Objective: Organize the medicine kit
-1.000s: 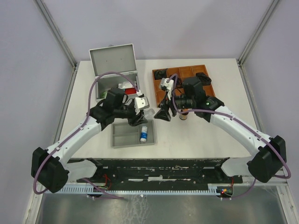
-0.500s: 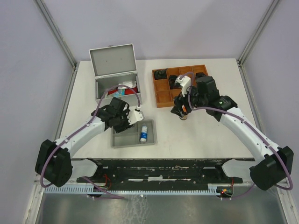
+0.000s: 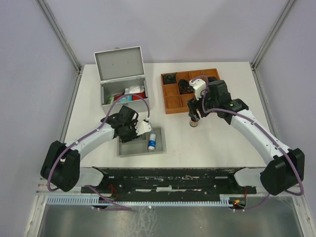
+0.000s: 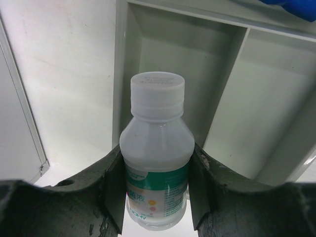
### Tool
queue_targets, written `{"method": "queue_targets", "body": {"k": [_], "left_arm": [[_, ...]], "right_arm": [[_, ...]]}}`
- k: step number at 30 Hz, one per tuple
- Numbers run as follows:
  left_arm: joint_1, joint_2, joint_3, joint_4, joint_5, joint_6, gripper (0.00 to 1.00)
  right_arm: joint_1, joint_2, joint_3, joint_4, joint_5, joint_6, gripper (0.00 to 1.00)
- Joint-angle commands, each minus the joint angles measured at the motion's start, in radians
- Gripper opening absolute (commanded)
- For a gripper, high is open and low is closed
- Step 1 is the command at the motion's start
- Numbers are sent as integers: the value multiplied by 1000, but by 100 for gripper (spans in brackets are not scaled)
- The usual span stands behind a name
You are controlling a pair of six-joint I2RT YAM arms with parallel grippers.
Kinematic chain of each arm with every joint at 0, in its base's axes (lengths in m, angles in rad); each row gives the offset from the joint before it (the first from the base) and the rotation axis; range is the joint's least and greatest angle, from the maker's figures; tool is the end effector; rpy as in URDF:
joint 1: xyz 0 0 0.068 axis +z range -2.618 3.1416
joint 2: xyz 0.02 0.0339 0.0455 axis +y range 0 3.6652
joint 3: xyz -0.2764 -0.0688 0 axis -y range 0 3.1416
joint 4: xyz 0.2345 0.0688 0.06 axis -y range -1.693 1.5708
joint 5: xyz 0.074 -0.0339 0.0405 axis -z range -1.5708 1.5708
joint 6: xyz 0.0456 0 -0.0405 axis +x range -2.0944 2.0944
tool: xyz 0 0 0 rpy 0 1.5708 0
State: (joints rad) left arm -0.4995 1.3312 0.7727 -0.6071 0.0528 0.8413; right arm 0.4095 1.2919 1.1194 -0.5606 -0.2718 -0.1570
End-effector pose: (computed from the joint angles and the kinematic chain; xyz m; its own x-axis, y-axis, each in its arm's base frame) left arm 0.2027 -0.1133 0.1988 -0.1675 0.9395 -0.2989 0.9324 0.2494 0.2616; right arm 0.2454 0.1199 0.3192 -0.5177 -0.3889 -0.7621 -0.6555 0.7527 0.0613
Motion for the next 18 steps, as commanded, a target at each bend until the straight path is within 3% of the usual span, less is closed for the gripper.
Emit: {"method": "queue_targets", "body": {"k": [1,12,18], "left_arm": [[2,6,9,52,10,60,36],[1,29,-1,57,46,76,43],[2,9,-5,63,50,73,54]], "right_arm": [[-5,39,22,4,159,-48,76],[-5,68,16,8,203,-73,76],[-5,114,22,0,214,-81,77]]}}
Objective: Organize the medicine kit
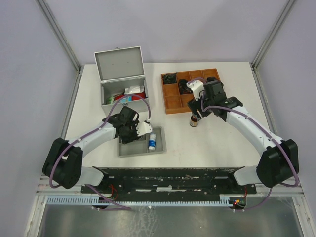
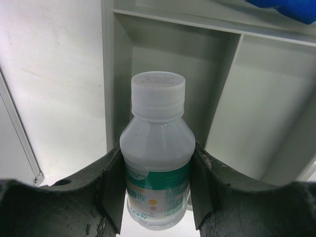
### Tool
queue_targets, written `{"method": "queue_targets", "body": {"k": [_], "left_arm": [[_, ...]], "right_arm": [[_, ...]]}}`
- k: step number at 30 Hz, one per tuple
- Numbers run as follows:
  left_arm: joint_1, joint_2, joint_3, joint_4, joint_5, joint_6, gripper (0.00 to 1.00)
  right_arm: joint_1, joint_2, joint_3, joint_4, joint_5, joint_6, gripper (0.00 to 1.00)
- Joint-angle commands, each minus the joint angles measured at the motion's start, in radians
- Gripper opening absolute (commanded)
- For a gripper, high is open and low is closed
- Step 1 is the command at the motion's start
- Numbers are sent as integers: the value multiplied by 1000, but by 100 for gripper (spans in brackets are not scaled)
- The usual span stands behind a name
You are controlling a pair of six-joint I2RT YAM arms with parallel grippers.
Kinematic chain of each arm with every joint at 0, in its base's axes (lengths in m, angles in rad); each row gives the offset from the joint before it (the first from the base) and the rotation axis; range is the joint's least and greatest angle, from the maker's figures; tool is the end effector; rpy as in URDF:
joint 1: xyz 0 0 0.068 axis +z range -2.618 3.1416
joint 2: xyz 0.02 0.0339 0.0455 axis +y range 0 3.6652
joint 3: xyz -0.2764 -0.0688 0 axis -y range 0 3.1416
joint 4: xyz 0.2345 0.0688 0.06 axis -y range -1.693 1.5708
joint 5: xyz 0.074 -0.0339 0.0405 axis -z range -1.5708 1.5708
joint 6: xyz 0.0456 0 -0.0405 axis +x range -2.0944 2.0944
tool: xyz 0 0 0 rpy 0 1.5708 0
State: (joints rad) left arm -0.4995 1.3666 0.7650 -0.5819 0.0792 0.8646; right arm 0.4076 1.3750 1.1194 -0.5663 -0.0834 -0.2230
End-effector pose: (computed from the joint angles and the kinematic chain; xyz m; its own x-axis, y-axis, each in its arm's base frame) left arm 0.2058 -0.1164 0.1903 -0.1442 0.9427 -0.3008 0.9453 0.2211 0.2398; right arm 0.2644 0.1183 0.2959 -0.5569 -0.4805 -0.6775 -0.5847 0.8061 -0.0911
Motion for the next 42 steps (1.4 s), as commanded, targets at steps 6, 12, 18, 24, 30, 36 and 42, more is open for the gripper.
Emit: {"method": "queue_targets", "body": {"k": [6,12,18,24,30,36,42], "left_arm": [[2,-72,15,28,20,48,63],[2,-100,39,-8,20,44,67],[2,-151,72,-46,45,28,70],[3,-254,99,-33,133,-42,76],[1,-325,101,48,196,-130,84],[3,-367,66,162,269,-222,100],[2,-320,163,166,419,-293,99]], "right_arm": [[-4,65,29,-2,20,-20,77],[-4,103,38,-10,24,-26,77],[-3,154,54,-15,24,-27,76],[-1,208,86,-33,-11,-15,65],[1,235,100,-43,-41,-9,48],[5,209,119,-58,-82,-6,19],[22,93,118,-45,-279,23,1]]}}
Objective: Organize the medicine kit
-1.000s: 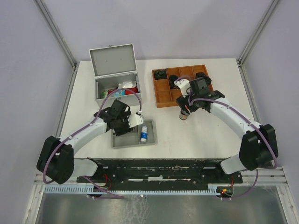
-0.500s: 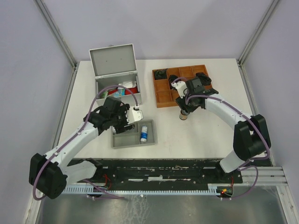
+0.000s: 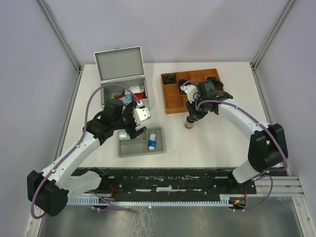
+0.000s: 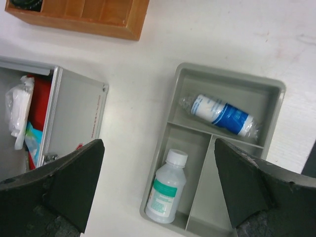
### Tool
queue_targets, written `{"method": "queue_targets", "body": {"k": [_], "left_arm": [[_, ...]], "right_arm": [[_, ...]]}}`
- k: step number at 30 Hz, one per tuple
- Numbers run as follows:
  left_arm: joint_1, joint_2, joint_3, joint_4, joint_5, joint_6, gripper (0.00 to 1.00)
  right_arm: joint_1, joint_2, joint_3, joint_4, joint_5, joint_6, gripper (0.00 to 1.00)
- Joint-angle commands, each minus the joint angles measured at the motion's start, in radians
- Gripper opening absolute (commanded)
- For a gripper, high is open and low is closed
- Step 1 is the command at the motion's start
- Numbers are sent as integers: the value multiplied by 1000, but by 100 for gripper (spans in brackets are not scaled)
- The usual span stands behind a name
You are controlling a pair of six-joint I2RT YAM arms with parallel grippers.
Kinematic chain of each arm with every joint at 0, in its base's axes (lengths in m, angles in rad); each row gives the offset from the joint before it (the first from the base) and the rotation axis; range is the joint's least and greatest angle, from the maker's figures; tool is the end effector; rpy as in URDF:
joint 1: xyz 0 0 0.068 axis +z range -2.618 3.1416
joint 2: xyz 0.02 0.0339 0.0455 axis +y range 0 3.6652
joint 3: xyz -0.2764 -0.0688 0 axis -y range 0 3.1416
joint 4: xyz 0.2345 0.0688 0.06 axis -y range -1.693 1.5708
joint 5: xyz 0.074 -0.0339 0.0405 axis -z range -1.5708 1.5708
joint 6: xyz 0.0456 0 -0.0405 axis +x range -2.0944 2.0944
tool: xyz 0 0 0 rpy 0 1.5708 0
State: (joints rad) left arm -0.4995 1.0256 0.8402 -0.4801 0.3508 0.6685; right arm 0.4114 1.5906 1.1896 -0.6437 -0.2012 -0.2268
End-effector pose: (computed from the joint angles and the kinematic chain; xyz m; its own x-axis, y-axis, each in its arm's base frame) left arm 0.1769 -0.1144 0.2934 0.0005 0.6628 -0.7488 0.8752 0.3620 0.3210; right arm 0.2937 0.1381 0.2509 -0.6635 -0.5299 -0.5282 -0.6496 0.7582 0.0555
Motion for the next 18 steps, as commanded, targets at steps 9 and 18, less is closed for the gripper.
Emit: {"method": "queue_targets", "body": {"k": [9,18], "left_arm": [[1,125,144,185,425,-239,100],[-9,186,156,186,589,-249,95]], "right_arm": [[61,-234,69,135,-437,152,1],[89,-296,-9,288,-627,227,1]]}}
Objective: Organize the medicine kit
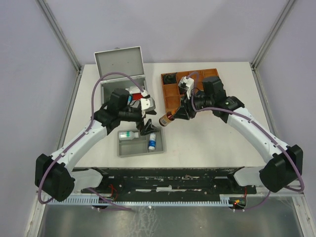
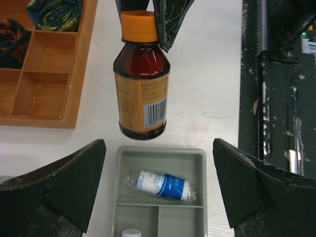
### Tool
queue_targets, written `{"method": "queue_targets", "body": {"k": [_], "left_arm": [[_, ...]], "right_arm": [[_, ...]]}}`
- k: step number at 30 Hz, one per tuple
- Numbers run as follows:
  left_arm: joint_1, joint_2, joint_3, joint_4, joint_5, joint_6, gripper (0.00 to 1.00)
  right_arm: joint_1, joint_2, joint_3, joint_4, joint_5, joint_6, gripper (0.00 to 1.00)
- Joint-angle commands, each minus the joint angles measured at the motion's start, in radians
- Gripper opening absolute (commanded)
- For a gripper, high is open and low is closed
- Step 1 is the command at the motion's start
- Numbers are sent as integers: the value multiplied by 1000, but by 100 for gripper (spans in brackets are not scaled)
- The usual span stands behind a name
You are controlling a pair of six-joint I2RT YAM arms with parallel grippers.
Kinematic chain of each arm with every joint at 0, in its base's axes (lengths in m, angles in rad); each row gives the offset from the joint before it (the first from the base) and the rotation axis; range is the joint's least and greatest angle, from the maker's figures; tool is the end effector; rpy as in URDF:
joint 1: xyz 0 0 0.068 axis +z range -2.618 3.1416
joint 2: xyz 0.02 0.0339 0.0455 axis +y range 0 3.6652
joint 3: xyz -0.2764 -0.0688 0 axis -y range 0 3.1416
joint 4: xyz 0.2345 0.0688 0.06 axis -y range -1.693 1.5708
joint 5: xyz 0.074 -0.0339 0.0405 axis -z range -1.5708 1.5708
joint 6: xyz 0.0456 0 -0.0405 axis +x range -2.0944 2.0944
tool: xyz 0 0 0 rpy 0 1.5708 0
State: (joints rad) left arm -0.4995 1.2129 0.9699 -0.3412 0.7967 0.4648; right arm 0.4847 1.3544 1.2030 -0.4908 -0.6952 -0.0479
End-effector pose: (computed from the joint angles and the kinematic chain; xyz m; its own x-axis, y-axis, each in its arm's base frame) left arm 0.2069 -0.1501 0.3158 -0.0480 0.3832 -0.9224 0.9844 0.1748 0.0214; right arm 0.2419 0.1604 0.3421 -0.4905 -0.2999 -0.8182 -0.8361 0.4266 0.3449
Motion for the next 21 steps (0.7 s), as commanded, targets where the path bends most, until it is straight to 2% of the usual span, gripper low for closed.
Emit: {"method": "queue_targets", "body": {"k": [1,10,15,21], "left_arm": [[-18,-4,19,54,155,-47,94],[-80,-16,-49,165,157,-122,89],[-95,6,-58,187,84,-148,78],[-102,33,-52,237,70,-210,67]], "right_arm": [[17,-63,-29,139,-147,48,1],[28,-74,-52,171,-232,49,1],[29,-92,-70,192,-205,52,1],[30,-105,-85,202,-213,51,1]]}}
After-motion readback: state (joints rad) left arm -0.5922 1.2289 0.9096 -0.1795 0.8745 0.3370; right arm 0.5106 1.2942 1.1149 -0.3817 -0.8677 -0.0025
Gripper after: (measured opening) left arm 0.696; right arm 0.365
